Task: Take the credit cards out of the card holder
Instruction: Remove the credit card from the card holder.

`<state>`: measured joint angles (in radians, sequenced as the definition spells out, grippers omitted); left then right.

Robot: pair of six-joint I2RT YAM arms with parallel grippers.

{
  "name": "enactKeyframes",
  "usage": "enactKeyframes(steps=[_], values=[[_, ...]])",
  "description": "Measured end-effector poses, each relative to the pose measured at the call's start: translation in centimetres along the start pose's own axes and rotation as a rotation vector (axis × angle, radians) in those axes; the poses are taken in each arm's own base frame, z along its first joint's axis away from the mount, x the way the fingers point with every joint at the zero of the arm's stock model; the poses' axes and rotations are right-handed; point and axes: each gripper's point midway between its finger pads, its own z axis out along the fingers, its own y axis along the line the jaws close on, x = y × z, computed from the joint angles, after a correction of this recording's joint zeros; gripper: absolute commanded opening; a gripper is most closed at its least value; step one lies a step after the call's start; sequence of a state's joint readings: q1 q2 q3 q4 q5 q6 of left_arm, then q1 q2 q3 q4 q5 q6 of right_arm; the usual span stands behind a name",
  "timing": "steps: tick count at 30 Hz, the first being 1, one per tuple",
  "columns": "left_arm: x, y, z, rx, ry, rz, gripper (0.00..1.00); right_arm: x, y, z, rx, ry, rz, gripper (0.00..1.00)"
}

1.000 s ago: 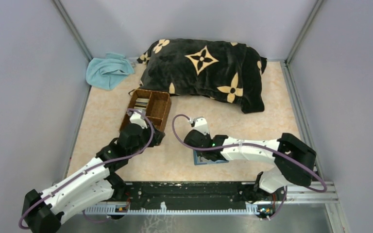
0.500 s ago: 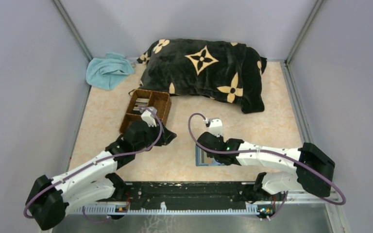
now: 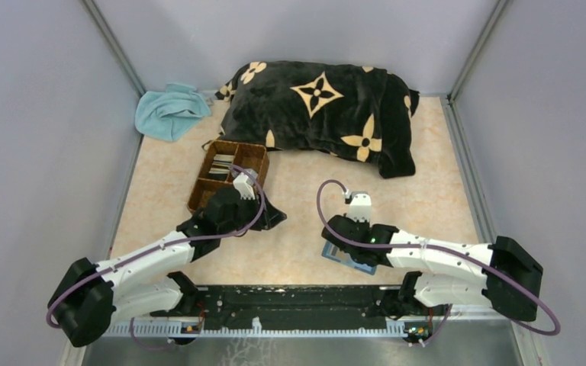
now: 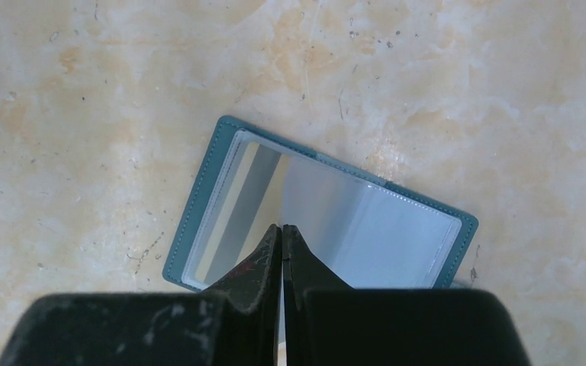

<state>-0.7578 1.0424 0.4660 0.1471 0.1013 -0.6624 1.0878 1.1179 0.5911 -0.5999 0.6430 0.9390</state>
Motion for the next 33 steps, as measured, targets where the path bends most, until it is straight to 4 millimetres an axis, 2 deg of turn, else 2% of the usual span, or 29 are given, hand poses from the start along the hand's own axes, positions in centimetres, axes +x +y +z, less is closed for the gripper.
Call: enactKeyframes(steps=[7, 13, 17, 22, 29, 33], values=[[0.4, 0.0, 0.4, 0.007, 0.016, -0.002, 0.48, -0.3, -0.2, -0.2, -0.017, -0.019, 0.012, 0.00], [-0.4, -0.5, -0.2, 0.021, -0.017, 0.000, 0.48, -0.4, 1.0, 0.8, -0.013, -0.007, -0.072, 0.00], [-1.7, -1.3, -1.3, 0.038, -0.074, 0.009, 0.48, -1.0, 3.4, 1.7, -0.024, 0.005, -0.120, 0.00], [-2.6, -1.1, -2.4, 0.017, -0.120, 0.013, 0.48, -2.2, 6.7, 2.3, -0.082, 0.001, -0.137, 0.00], [-2.3, 0.1, -3.3, -0.033, -0.133, 0.013, 0.48, -4.6, 11.7, 2.1, -0.195, -0.015, -0.141, 0.00], [-2.0, 0.4, -3.3, -0.048, -0.120, 0.017, 0.48, -5.0, 13.5, 2.0, -0.254, -0.009, -0.133, 0.00]])
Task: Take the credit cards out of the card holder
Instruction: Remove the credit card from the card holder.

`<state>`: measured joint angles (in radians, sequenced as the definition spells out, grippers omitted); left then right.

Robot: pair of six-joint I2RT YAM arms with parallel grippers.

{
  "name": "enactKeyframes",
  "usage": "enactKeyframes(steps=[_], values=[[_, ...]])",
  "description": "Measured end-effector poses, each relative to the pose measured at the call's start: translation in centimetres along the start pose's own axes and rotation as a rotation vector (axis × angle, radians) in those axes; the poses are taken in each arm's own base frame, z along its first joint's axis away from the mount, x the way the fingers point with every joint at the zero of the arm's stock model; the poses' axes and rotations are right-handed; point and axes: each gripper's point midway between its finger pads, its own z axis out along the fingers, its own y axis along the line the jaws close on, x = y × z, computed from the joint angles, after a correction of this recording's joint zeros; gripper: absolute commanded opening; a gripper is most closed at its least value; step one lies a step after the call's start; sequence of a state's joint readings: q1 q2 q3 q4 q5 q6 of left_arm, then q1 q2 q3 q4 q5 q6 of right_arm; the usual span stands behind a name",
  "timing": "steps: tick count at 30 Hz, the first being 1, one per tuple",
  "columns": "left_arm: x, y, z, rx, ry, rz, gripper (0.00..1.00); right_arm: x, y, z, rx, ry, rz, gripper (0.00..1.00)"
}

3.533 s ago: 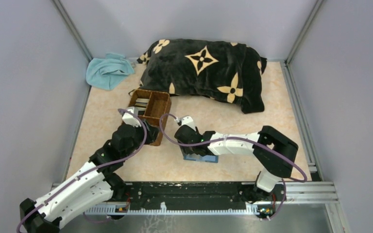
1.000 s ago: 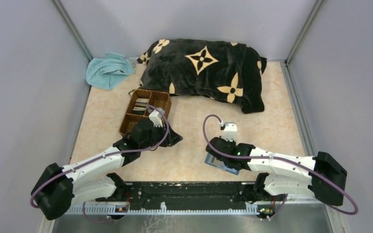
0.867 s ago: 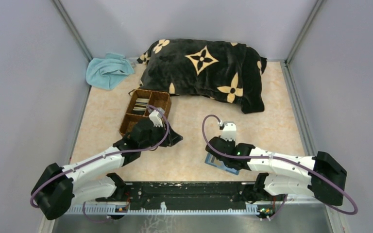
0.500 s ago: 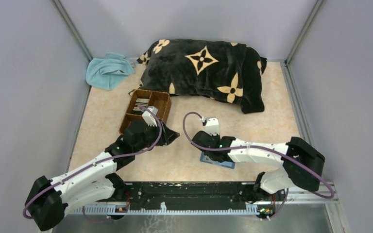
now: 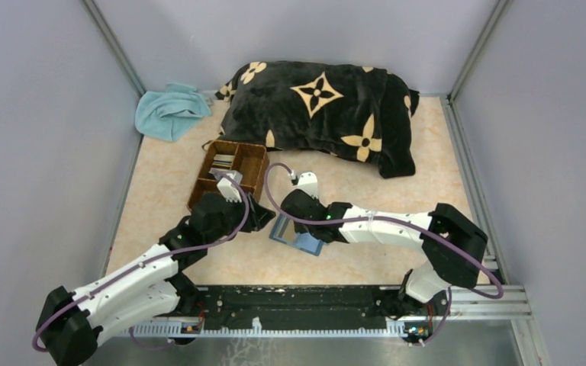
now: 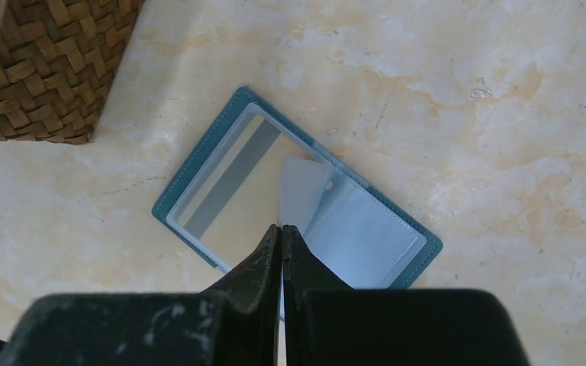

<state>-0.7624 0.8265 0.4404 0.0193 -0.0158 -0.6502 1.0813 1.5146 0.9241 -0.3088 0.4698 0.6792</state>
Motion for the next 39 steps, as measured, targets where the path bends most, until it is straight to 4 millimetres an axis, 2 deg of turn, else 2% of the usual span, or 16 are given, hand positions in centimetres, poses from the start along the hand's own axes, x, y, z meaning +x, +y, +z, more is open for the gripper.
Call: enactKeyframes(steps=[4, 6, 7, 12, 15, 20, 32, 35, 39], values=[[0.9, 0.2, 0.6, 0.000, 0.036, 0.007, 0.24, -0.1, 0.4, 0.1, -0.033, 0.004, 0.020, 0.00], [1.9, 0.5, 1.3, -0.002, 0.078, 0.009, 0.12, 0.3, -0.1, 0.1, -0.038, 0.010, 0.030, 0.00], [2.5, 0.7, 1.6, -0.005, 0.103, 0.011, 0.01, 0.5, -0.5, 0.1, -0.042, 0.011, 0.040, 0.00], [5.2, 1.7, 3.0, -0.023, 0.209, 0.005, 0.00, 1.5, -2.2, -0.5, -0.053, 0.012, 0.069, 0.00], [6.0, 1.7, 3.5, -0.011, 0.236, 0.002, 0.00, 1.7, -2.5, -0.7, -0.061, 0.010, 0.079, 0.00], [7.0, 1.0, 4.3, 0.029, 0.276, 0.000, 0.00, 2.2, -2.7, -0.8, -0.070, 0.010, 0.089, 0.00], [10.9, -1.5, 5.7, 0.111, 0.389, 0.015, 0.00, 2.6, -2.8, -0.6, -0.076, 0.016, 0.101, 0.00], [12.2, -1.6, 6.3, 0.110, 0.422, 0.018, 0.00, 2.5, -2.8, -0.8, -0.079, 0.010, 0.105, 0.12], [13.7, -1.7, 6.9, 0.109, 0.459, 0.018, 0.00, 2.2, -3.1, -1.4, -0.081, -0.003, 0.122, 0.36]])
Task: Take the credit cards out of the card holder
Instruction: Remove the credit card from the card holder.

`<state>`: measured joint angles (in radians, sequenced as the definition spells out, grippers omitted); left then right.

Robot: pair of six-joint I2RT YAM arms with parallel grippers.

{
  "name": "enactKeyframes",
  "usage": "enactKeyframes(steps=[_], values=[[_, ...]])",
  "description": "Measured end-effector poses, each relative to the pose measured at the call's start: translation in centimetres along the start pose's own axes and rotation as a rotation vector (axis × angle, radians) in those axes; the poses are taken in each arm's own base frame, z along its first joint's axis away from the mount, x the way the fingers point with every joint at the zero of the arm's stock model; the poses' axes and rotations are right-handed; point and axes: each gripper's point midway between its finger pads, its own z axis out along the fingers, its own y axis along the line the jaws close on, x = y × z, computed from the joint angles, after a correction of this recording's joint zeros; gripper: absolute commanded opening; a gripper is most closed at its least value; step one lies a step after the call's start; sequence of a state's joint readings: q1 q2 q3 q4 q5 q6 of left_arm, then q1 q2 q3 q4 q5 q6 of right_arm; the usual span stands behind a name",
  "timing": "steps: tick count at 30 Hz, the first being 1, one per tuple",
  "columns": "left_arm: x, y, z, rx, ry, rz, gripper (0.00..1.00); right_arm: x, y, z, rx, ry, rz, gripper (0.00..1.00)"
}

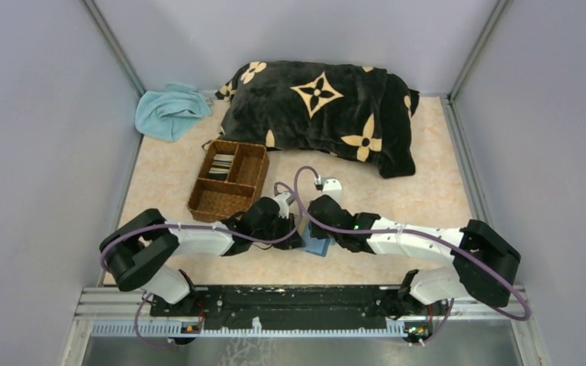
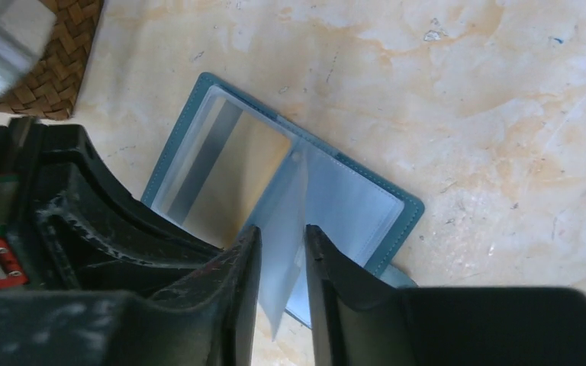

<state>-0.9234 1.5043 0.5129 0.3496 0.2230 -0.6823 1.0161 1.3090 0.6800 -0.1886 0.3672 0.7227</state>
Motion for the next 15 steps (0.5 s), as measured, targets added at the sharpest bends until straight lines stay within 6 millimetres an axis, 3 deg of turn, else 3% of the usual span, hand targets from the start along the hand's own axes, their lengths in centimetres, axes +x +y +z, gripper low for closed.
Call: enactKeyframes(steps=[3, 7, 9, 10, 11, 15], values=[[0.5, -0.3, 0.5, 0.007, 0.016, 0.002, 0.00, -0.4, -0.4, -0.6, 0.006, -0.020, 0.014, 0.45], [0.2, -1.1, 0.9, 0.028, 0.011, 0.012, 0.00, -1.3, -0.9, -1.6, 0.016, -0.061, 0.036, 0.44], [-0.1, -1.5, 1.0, 0.037, 0.003, 0.016, 0.00, -1.9, -1.0, -2.1, 0.017, -0.086, 0.045, 0.27], [-0.2, -1.6, 1.0, 0.040, -0.001, 0.017, 0.02, -2.1, -1.1, -2.2, 0.018, -0.096, 0.048, 0.12], [-0.2, -1.6, 1.0, 0.041, -0.003, 0.018, 0.07, -2.2, -1.2, -2.4, 0.019, -0.100, 0.049, 0.03], [-1.0, -1.7, 0.5, 0.024, -0.035, 0.021, 0.33, -2.0, -1.0, -2.2, 0.010, -0.092, 0.046, 0.00]])
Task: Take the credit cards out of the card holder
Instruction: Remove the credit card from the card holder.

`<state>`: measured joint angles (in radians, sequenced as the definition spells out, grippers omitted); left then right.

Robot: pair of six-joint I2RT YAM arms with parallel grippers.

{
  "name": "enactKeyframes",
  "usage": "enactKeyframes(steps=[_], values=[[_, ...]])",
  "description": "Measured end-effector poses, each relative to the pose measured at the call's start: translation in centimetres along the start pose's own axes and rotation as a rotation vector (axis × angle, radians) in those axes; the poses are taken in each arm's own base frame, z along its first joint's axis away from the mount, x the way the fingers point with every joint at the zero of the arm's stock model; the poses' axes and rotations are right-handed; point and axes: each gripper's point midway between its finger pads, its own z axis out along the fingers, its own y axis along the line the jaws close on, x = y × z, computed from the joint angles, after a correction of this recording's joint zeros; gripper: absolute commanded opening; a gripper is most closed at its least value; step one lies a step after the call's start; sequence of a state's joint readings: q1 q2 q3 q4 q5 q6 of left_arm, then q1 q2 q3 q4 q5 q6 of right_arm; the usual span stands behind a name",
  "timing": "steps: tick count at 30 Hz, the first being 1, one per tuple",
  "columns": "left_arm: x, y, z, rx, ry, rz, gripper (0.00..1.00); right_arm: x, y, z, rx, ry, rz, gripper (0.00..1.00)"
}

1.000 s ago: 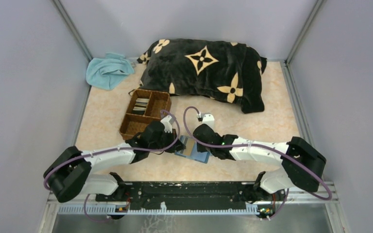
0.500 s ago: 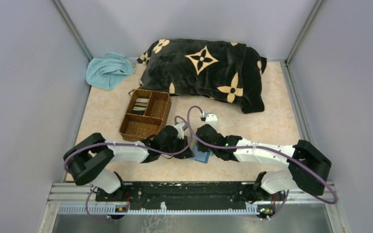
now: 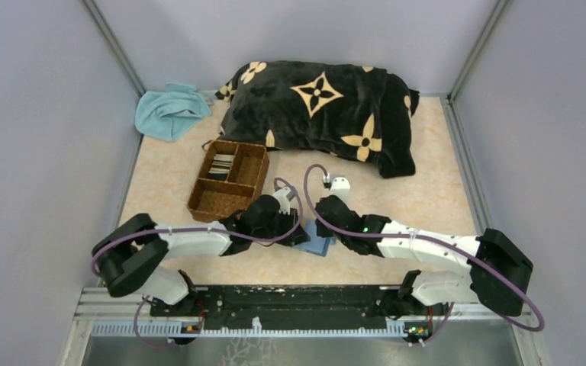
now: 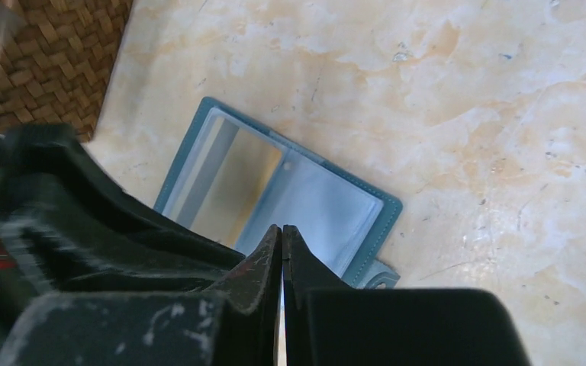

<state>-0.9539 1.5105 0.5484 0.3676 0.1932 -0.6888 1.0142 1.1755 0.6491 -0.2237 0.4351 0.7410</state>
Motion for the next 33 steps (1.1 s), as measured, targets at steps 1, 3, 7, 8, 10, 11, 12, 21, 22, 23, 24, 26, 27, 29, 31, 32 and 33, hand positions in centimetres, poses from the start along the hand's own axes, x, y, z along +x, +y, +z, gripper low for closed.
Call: enactKeyframes(steps=[1, 3, 7, 8, 10, 11, 12, 21, 22, 23, 24, 26, 27, 29, 31, 32, 33], values=[[-0.5, -0.1, -0.4, -0.007, -0.017, 0.002, 0.41, 0.3, 0.1, 0.2, -0.005, 0.010, -0.002, 0.00], [-2.0, -0.3, -1.7, -0.034, -0.074, 0.004, 0.51, 1.2, 0.6, 0.7, -0.014, 0.039, -0.016, 0.00], [-5.4, 0.2, -4.7, -0.094, -0.197, -0.002, 0.63, 3.6, 1.5, 1.2, -0.030, 0.100, -0.052, 0.00], [-6.1, 0.6, -5.4, -0.111, -0.225, -0.005, 0.64, 4.2, 1.9, 1.2, -0.042, 0.114, -0.055, 0.00], [-7.4, 1.4, -6.6, -0.143, -0.268, -0.016, 0.64, 5.4, 2.5, 1.3, -0.069, 0.136, -0.059, 0.00], [-8.0, 2.0, -7.3, -0.161, -0.288, -0.025, 0.64, 6.0, 2.7, 1.3, -0.076, 0.149, -0.060, 0.00], [-8.3, 2.3, -7.6, -0.170, -0.299, -0.031, 0.64, 6.8, 2.9, 1.2, -0.086, 0.165, -0.062, 0.00], [-6.7, 5.0, -8.3, -0.221, -0.267, -0.071, 0.64, 10.5, 2.7, 1.5, -0.111, 0.240, -0.023, 0.00], [-6.6, 5.0, -8.3, -0.219, -0.265, -0.071, 0.64, 10.5, 2.7, 1.5, -0.109, 0.240, -0.019, 0.00], [-6.6, 4.9, -8.2, -0.214, -0.263, -0.071, 0.64, 10.4, 2.6, 1.6, -0.105, 0.239, -0.014, 0.00], [-6.6, 4.8, -8.2, -0.210, -0.262, -0.071, 0.64, 10.3, 2.5, 1.6, -0.102, 0.242, -0.005, 0.00], [-6.6, 4.7, -8.2, -0.203, -0.257, -0.071, 0.64, 10.0, 1.9, 1.8, -0.094, 0.241, 0.016, 0.00], [-6.5, 4.7, -8.2, -0.199, -0.255, -0.071, 0.64, 9.7, 1.4, 2.0, -0.085, 0.237, 0.032, 0.00], [-6.4, 4.6, -8.0, -0.194, -0.246, -0.072, 0.64, 8.9, 0.1, 2.2, -0.059, 0.224, 0.061, 0.00], [-6.1, 4.6, -7.9, -0.189, -0.234, -0.074, 0.64, 8.1, -1.5, 2.3, -0.027, 0.209, 0.082, 0.00], [-6.1, 4.5, -7.9, -0.186, -0.231, -0.074, 0.64, 7.9, -2.1, 2.3, -0.013, 0.206, 0.084, 0.00], [-6.0, 4.5, -7.9, -0.182, -0.229, -0.074, 0.60, 7.6, -2.5, 2.2, -0.004, 0.203, 0.082, 0.00]])
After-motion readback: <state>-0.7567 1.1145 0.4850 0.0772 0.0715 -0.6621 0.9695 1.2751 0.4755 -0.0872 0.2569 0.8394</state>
